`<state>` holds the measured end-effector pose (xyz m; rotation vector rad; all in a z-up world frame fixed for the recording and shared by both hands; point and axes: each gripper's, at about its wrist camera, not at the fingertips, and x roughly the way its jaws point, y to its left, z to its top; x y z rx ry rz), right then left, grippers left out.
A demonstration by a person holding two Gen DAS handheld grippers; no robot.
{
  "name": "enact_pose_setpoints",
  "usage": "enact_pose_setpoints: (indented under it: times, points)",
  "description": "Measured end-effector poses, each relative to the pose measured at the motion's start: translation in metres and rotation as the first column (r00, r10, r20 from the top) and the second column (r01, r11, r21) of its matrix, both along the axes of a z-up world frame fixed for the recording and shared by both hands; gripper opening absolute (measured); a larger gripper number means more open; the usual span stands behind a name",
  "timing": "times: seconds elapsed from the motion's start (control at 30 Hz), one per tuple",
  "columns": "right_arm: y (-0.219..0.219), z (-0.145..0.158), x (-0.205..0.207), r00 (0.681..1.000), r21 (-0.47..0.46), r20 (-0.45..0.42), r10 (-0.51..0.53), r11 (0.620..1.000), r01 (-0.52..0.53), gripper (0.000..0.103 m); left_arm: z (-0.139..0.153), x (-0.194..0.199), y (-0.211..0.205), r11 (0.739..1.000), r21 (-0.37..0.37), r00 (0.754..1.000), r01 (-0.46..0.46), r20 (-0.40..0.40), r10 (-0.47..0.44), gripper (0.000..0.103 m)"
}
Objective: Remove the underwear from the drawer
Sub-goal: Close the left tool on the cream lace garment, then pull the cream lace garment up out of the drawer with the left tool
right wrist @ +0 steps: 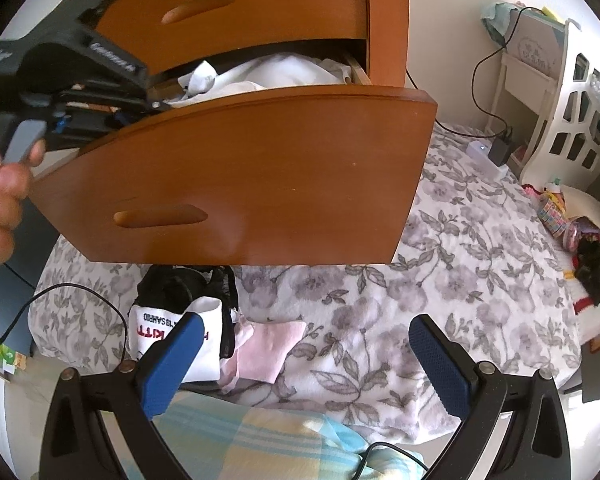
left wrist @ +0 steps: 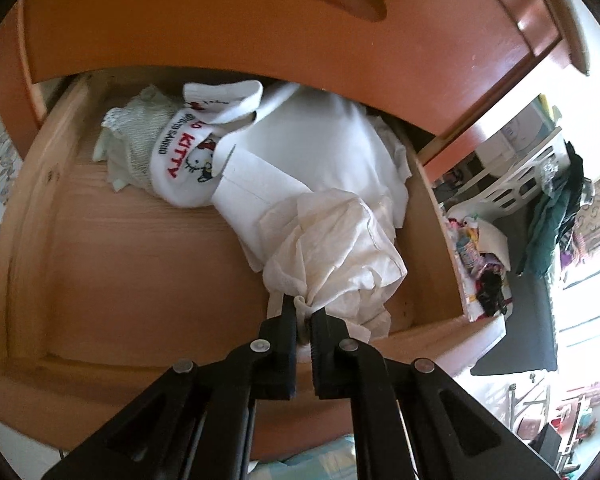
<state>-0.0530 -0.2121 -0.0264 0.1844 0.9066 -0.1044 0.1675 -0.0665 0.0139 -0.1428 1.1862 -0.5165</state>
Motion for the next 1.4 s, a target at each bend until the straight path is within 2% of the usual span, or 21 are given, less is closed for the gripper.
enact_pose_setpoints:
  times: [0.23, 0.4, 0.77, 1.1, 1.4]
  points:
    - [0.006, 0.004, -0.003, 1.0, -0.012, 0.005, 0.009, 1.0, -0.008, 0.103, 0.03, -0.017, 0.024, 0.998, -0.047, 0.997, -0.04, 0.059, 0.042, 0.005]
    - [0.009, 0.006, -0.004, 1.0, -0.017, 0.007, 0.01, 1.0, -0.01, 0.103, 0.047, -0.027, 0.036, 0.993, -0.111, 0.994, -0.046, 0.096, 0.057, 0.005]
    - [0.012, 0.009, -0.008, 1.0, -0.026, 0.008, 0.014, 1.0, -0.014, 0.103, 0.069, -0.045, 0.039, 0.977, -0.21, 0.98, -0.034, 0.184, 0.074, 0.005]
    - [0.015, 0.01, -0.009, 1.0, -0.032, 0.007, 0.018, 0.999, -0.018, 0.103, 0.103, -0.069, 0.061, 0.959, -0.283, 0.953, -0.024, 0.284, 0.108, 0.005]
    - [0.02, 0.012, -0.01, 1.0, -0.039, 0.007, 0.024, 0.999, -0.023, 0.103, 0.14, -0.097, 0.082, 0.94, -0.342, 0.914, 0.006, 0.383, 0.133, 0.005]
